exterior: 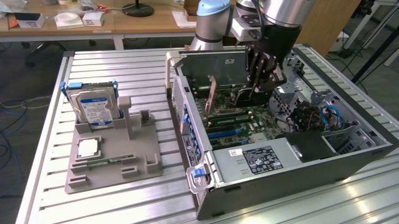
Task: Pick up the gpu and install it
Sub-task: 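Insert the gpu into the slot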
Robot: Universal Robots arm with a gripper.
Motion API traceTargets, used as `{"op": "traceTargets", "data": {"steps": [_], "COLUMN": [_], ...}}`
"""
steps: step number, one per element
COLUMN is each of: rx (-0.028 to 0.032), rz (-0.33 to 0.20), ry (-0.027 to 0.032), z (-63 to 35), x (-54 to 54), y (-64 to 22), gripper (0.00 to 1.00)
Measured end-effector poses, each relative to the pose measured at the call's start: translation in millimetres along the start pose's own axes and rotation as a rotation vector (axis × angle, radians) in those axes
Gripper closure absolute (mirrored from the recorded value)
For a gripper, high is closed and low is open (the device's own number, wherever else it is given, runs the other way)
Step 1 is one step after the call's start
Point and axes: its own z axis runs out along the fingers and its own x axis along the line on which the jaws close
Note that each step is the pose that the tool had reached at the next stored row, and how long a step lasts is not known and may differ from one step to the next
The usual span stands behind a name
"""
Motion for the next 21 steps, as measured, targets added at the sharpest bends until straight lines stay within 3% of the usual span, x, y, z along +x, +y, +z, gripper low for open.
{"op": "traceTargets", "data": {"steps": [21], "rx": [0.0], "rz": [0.0], "ry": [0.0007], "z": [12.3], "x": [0.1], "y": [-0.2], "gripper": [0.74]}}
